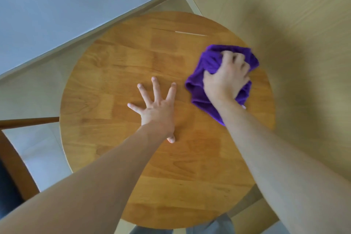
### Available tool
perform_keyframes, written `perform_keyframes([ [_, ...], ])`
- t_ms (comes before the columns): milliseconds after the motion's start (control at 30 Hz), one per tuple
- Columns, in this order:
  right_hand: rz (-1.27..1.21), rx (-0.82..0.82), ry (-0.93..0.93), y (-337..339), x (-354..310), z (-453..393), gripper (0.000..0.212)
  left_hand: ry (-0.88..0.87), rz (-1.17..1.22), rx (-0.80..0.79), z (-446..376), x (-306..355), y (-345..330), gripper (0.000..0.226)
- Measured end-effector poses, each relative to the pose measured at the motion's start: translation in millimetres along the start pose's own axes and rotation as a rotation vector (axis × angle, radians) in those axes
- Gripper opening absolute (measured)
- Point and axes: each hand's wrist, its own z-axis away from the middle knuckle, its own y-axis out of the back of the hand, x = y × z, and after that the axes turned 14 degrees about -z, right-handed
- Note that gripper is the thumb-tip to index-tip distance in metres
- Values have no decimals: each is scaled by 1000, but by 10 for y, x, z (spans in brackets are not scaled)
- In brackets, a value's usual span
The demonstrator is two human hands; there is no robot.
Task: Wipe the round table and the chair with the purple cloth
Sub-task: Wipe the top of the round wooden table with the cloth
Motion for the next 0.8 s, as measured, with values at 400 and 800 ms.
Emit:
perform_keyframes([
  [400,19,-124,139,742,1242,360,48,16,-20,-17,37,44,53,167],
  [800,12,-394,495,354,498,658,70,17,-11,-1,41,1,-3,169],
])
